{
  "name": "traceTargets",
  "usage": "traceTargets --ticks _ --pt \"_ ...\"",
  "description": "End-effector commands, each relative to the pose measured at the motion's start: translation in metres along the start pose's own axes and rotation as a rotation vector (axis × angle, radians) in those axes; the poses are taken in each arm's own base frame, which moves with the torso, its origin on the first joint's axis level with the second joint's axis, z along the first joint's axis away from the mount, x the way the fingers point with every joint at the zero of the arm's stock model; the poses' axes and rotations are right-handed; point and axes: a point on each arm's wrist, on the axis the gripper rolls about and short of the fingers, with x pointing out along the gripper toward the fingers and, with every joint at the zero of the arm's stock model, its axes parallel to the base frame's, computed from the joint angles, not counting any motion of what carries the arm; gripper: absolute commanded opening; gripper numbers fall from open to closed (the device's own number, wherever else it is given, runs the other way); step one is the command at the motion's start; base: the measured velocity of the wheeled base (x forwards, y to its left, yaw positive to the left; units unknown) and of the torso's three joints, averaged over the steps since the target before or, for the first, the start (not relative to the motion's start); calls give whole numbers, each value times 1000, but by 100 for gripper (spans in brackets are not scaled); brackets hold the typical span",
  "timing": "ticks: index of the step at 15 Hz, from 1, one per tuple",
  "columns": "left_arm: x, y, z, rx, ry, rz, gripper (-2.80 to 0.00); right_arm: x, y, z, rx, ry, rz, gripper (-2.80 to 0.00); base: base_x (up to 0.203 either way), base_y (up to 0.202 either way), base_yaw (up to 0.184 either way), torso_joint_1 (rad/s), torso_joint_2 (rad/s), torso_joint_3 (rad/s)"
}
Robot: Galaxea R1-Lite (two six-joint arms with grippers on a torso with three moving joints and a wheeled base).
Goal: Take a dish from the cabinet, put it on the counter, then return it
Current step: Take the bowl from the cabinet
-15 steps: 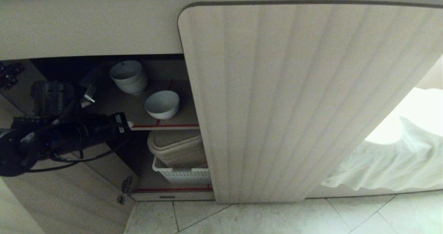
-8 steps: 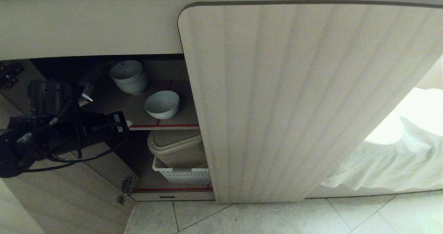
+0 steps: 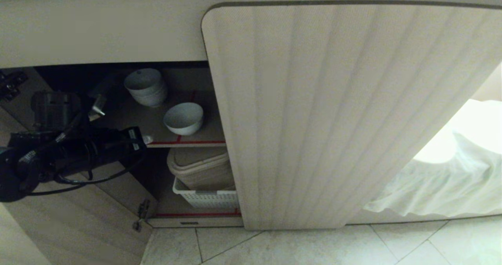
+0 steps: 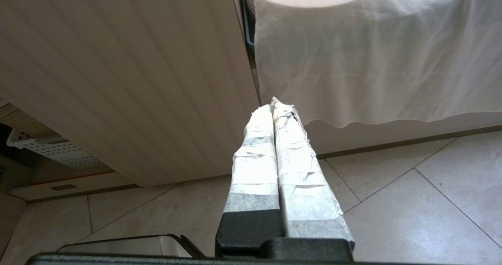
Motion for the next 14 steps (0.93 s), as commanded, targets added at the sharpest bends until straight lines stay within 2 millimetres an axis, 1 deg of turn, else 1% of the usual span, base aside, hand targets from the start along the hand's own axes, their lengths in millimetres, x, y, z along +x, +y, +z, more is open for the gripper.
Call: traceTargets --ticks 1,11,14 --pt "0 0 0 -3 -1 2 0 0 0 0 1 1 0 -280 0 0 0 0 0 0" --pt "1 0 0 -1 -2 -4 0 0 0 0 1 1 0 -280 0 0 0 0 0 0" --pt "8 1 -1 -1 -2 -1 0 0 0 0 1 1 0 -280 0 0 0 0 0 0"
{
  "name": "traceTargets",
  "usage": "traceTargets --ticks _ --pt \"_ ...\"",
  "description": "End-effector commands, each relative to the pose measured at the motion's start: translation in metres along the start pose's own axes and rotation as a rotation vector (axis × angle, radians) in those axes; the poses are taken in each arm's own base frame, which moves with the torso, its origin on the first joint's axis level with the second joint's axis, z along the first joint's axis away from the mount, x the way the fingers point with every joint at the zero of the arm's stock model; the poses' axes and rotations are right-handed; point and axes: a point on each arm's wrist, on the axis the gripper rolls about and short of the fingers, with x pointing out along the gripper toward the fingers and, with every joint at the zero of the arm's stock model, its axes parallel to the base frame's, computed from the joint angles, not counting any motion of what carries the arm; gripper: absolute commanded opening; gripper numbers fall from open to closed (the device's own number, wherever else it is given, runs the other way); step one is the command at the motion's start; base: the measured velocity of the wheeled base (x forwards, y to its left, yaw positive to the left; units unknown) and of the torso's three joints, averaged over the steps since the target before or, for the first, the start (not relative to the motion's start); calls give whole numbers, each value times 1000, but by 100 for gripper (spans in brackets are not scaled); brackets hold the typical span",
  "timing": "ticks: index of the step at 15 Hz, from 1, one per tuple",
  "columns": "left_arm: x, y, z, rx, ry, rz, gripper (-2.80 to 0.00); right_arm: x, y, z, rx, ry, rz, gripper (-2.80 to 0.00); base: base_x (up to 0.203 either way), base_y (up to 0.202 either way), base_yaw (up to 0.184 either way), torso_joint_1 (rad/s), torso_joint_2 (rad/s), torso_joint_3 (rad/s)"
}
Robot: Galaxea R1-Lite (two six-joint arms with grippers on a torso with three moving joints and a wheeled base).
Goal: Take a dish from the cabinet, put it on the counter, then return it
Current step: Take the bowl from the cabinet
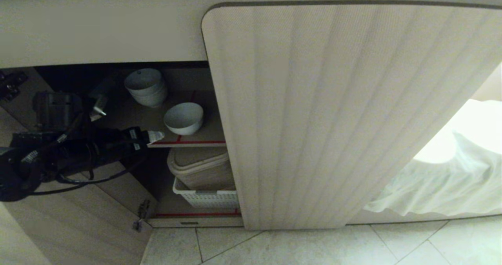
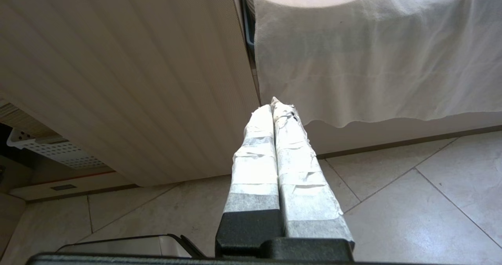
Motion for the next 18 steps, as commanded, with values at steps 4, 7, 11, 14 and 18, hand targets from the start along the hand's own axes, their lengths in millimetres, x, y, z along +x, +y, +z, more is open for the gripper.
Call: traceTargets --ticks 4,7,11,14,18 --pt "19 3 -3 -2 -18 -5 0 0 0 0 1 1 0 -280 0 0 0 0 0 0" --pt "23 4 -5 -5 -7 -1 0 0 0 0 1 1 0 -280 0 0 0 0 0 0" --pt "32 6 -6 -6 -12 -4 0 0 0 0 1 1 0 -280 0 0 0 0 0 0" --pt "43 7 -5 -1 -68 -11 0 0 0 0 1 1 0 -280 0 0 0 0 0 0" --pt "47 7 -5 -1 -67 -11 0 0 0 0 1 1 0 -280 0 0 0 0 0 0"
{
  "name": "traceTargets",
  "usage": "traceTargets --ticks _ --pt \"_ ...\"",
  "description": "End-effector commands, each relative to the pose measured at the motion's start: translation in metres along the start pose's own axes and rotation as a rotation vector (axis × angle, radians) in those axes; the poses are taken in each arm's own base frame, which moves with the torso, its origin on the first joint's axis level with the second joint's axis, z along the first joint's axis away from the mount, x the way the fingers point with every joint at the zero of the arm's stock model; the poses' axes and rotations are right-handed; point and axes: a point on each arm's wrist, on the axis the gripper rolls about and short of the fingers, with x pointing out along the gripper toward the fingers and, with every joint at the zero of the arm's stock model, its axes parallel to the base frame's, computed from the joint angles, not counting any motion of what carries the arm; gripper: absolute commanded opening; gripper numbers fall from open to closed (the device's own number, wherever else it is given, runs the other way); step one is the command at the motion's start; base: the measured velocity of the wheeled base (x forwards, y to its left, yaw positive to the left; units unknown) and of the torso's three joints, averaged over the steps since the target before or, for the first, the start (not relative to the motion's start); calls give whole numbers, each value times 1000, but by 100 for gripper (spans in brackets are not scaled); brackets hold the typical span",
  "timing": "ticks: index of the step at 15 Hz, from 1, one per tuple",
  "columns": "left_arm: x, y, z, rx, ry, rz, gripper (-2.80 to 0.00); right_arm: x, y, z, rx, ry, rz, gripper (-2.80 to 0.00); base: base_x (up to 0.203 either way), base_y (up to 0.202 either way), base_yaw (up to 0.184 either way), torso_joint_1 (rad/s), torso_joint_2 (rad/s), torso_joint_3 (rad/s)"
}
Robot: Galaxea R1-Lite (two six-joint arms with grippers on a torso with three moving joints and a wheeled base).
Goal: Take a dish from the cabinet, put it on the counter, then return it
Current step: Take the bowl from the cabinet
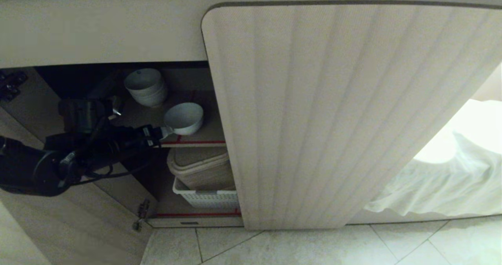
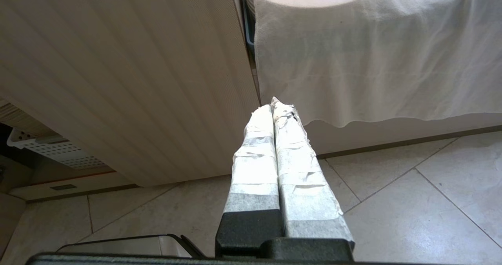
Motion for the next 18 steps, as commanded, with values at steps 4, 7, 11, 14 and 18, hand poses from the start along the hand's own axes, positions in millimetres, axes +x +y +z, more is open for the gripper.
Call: traceTargets --ticks 4,7,11,14,18 --pt "10 0 4 -3 -8 -3 0 0 0 0 1 1 0 -280 0 0 0 0 0 0" --pt "13 -1 8 -3 -15 -6 0 0 0 0 1 1 0 -280 0 0 0 0 0 0" --pt "16 -2 9 -4 3 0 0 0 0 0 1 1 0 -280 0 0 0 0 0 0" --pt "16 -3 9 -7 39 12 0 0 0 0 1 1 0 -280 0 0 0 0 0 0" --pt "20 -4 14 -8 51 15 0 0 0 0 1 1 0 -280 0 0 0 0 0 0"
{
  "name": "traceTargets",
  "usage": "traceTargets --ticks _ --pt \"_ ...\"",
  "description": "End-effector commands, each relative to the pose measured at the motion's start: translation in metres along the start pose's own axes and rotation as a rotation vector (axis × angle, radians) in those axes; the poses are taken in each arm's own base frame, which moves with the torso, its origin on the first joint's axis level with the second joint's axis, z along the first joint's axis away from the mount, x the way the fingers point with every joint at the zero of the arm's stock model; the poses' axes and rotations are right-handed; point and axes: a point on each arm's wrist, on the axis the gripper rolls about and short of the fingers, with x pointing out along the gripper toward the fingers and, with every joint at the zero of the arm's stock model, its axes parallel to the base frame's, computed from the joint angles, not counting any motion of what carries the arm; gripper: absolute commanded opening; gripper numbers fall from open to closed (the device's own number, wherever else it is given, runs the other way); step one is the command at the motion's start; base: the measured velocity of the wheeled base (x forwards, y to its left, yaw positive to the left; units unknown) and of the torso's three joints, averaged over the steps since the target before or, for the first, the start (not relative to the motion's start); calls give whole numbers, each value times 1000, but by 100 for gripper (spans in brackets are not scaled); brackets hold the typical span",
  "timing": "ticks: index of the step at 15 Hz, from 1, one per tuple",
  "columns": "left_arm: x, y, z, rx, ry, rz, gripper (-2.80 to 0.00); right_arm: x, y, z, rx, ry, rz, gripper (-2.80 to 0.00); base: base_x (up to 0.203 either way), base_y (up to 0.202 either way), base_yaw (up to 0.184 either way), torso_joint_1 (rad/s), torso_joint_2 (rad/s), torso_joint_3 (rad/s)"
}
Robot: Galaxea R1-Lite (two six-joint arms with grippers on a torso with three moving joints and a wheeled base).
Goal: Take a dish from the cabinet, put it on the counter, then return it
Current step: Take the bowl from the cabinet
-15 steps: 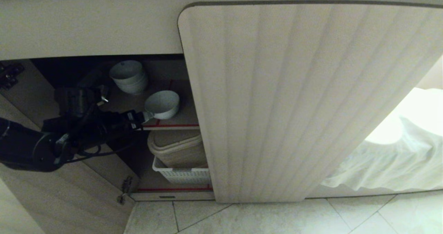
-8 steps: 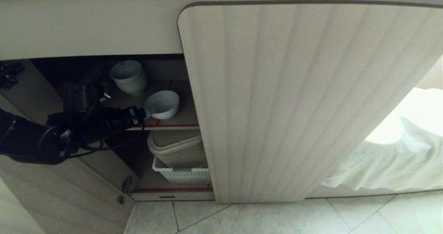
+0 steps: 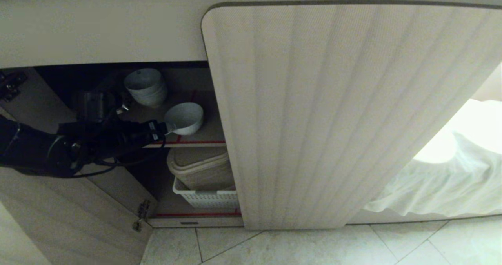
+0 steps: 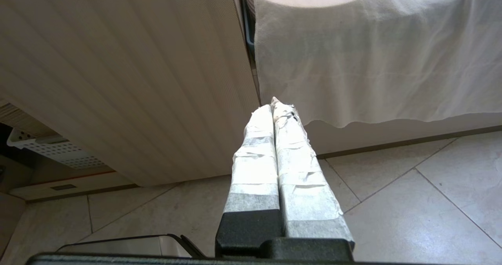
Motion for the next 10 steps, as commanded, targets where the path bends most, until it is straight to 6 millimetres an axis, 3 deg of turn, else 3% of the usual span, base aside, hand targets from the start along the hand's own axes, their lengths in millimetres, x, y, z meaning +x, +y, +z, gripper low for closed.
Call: traceTargets --ticks 1,10 --pt "3 0 1 -3 10 3 0 0 0 0 1 1 0 -280 0 0 0 0 0 0" --pt "11 2 -2 -8 40 10 0 0 0 0 1 1 0 -280 0 0 0 0 0 0"
